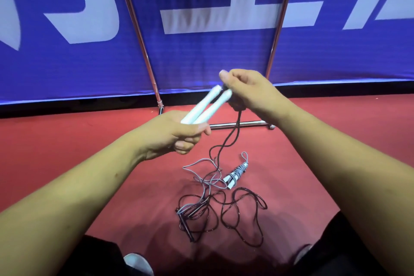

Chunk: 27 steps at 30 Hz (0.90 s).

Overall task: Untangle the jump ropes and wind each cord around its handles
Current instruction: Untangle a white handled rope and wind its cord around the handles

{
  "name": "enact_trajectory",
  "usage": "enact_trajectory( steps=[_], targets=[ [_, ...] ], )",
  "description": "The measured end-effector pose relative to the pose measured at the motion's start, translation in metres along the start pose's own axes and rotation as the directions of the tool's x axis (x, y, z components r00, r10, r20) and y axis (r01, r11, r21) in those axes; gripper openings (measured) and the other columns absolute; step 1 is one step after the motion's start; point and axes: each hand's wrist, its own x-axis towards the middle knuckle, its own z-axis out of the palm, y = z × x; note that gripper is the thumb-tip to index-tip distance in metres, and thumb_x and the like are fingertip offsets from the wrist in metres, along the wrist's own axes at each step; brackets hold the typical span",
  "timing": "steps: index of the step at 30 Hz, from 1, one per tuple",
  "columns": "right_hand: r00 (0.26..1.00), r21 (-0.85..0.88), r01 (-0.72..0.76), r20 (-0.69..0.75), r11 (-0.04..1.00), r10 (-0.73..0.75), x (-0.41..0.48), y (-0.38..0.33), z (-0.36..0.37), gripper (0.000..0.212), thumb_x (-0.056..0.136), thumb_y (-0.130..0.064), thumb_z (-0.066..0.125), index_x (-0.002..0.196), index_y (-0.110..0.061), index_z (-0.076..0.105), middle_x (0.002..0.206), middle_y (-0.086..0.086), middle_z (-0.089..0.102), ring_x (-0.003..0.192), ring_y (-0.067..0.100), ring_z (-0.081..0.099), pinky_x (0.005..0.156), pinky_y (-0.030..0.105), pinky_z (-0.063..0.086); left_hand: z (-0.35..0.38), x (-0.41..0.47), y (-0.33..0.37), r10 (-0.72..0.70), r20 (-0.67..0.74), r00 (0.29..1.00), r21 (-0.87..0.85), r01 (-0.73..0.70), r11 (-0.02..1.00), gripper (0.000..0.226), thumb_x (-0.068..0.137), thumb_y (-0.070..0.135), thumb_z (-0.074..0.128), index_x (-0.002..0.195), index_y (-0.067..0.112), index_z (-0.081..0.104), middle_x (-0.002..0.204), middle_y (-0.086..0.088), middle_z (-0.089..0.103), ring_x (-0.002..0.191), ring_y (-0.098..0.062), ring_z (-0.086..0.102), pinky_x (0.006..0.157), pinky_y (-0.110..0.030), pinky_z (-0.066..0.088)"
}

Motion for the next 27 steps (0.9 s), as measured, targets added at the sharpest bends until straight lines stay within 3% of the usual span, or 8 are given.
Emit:
enact_trajectory(
  steps=[4, 7, 10, 12, 15, 19, 24, 27],
  targets=[
    [0.996, 0.172, -0.064, 0.071, 0.983, 0.053, 0.005, 0.016, -0.005, 0.031, 0.103, -0.028, 0.046, 0.083, -0.006, 0.057, 0.061, 0.002, 0.036, 0.054, 0.017, 0.035, 0.054, 0.026, 0.036, -0.004, 0.001, 0.008, 0.189, -0.12, 0.975, -0.271, -0.215, 0.938, 0.02, 0.078, 0.015, 0.073, 0.084, 0.01, 0.054, 0.058, 0.001, 0.042, 0.046, -0.011, 0.043, 0.049, -0.021, 0.037],
    [0.977, 0.176, -0.177, 0.153, 0.968, 0.151, 0.001, 0.03, 0.006, 0.025, 0.104, -0.018, 0.043, 0.087, -0.007, 0.058, 0.061, 0.002, 0.046, 0.056, 0.019, 0.047, 0.06, 0.027, 0.043, -0.011, 0.006, 0.01, 0.233, -0.321, 0.918, -0.373, -0.348, 0.86, 0.015, 0.084, 0.026, 0.061, 0.081, 0.013, 0.053, 0.088, -0.009, 0.07, 0.086, -0.023, 0.072, 0.071, -0.026, 0.057],
    [0.957, 0.104, -0.21, 0.225, 0.972, 0.183, -0.003, 0.039, 0.03, 0.024, 0.103, -0.01, 0.043, 0.084, -0.009, 0.058, 0.066, 0.005, 0.053, 0.063, 0.023, 0.056, 0.069, 0.035, 0.045, -0.015, 0.011, 0.013, 0.185, -0.474, 0.861, -0.456, -0.42, 0.785, 0.015, 0.097, 0.021, 0.05, 0.084, 0.014, 0.052, 0.115, -0.028, 0.067, 0.109, -0.035, 0.068, 0.086, -0.034, 0.059],
    [0.943, 0.078, -0.24, 0.256, 0.968, 0.213, -0.009, 0.041, 0.045, 0.025, 0.104, -0.011, 0.04, 0.084, -0.011, 0.056, 0.068, 0.006, 0.054, 0.069, 0.026, 0.062, 0.068, 0.033, 0.045, -0.018, 0.014, 0.013, 0.178, -0.56, 0.809, -0.47, -0.488, 0.736, 0.013, 0.102, 0.019, 0.046, 0.09, 0.014, 0.048, 0.117, -0.031, 0.065, 0.108, -0.038, 0.068, 0.088, -0.039, 0.058],
    [0.914, 0.171, -0.332, 0.301, 0.928, 0.272, -0.019, 0.043, 0.066, 0.024, 0.104, -0.015, 0.04, 0.088, -0.011, 0.057, 0.064, 0.005, 0.056, 0.053, 0.018, 0.058, 0.054, 0.025, 0.045, -0.025, 0.019, 0.009, 0.168, -0.637, 0.752, -0.42, -0.521, 0.743, 0.005, 0.104, 0.02, 0.043, 0.105, 0.016, 0.046, 0.121, -0.022, 0.067, 0.107, -0.031, 0.069, 0.091, -0.046, 0.056],
    [0.883, 0.282, -0.425, 0.338, 0.86, 0.325, -0.028, 0.044, 0.094, 0.025, 0.103, -0.016, 0.044, 0.083, -0.007, 0.057, 0.054, 0.006, 0.052, 0.032, 0.011, 0.038, 0.036, 0.015, 0.024, -0.031, 0.022, 0.006, 0.084, -0.639, 0.765, -0.538, -0.522, 0.662, 0.041, 0.105, 0.027, 0.04, 0.141, 0.007, 0.044, 0.118, -0.003, 0.072, 0.108, -0.017, 0.069, 0.089, -0.039, 0.055],
    [0.831, 0.25, -0.501, 0.408, 0.829, 0.379, -0.034, 0.032, 0.105, 0.026, 0.103, -0.017, 0.045, 0.082, -0.007, 0.058, 0.054, 0.007, 0.047, 0.031, 0.009, 0.025, 0.041, 0.017, 0.016, -0.022, 0.019, 0.007, 0.05, -0.558, 0.828, -0.65, -0.474, 0.594, 0.024, 0.102, 0.035, 0.046, 0.125, 0.03, 0.053, 0.112, -0.007, 0.073, 0.109, -0.029, 0.069, 0.091, -0.044, 0.053],
    [0.818, 0.223, -0.515, 0.416, 0.827, 0.397, -0.033, 0.022, 0.1, 0.027, 0.102, -0.019, 0.046, 0.083, -0.006, 0.059, 0.052, 0.004, 0.045, 0.032, 0.009, 0.023, 0.041, 0.016, 0.016, -0.021, 0.018, 0.008, 0.034, -0.572, 0.82, -0.643, -0.474, 0.602, 0.022, 0.101, 0.036, 0.05, 0.121, 0.028, 0.054, 0.08, -0.005, 0.067, 0.077, -0.023, 0.072, 0.066, -0.03, 0.056]
  ],
)
